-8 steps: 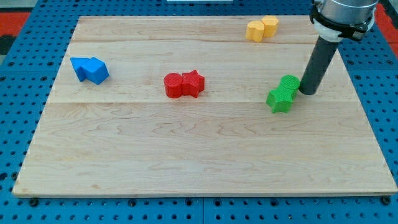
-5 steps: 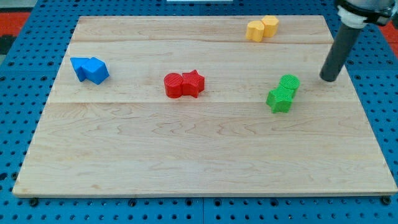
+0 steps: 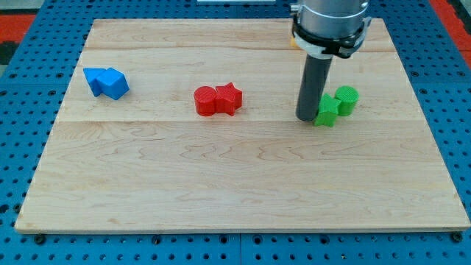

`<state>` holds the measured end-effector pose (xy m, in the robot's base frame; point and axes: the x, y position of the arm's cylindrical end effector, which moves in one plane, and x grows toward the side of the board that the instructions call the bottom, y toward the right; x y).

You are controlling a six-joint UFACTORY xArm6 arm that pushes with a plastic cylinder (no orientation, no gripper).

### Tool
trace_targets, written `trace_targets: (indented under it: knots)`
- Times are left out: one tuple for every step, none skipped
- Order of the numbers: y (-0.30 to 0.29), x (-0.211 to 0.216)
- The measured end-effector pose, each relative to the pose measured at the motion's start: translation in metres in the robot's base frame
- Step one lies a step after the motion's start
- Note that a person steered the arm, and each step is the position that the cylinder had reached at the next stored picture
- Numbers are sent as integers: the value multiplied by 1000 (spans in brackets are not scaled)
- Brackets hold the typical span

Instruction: Slide the green star and green circle towards top right

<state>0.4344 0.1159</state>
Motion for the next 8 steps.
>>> trace_targets:
  knots:
    - [20,4]
    - [39,11]
    - [58,11]
    - [59,31]
    - [79,33]
    - [80,-2]
    - [80,-36]
    - [91,-40]
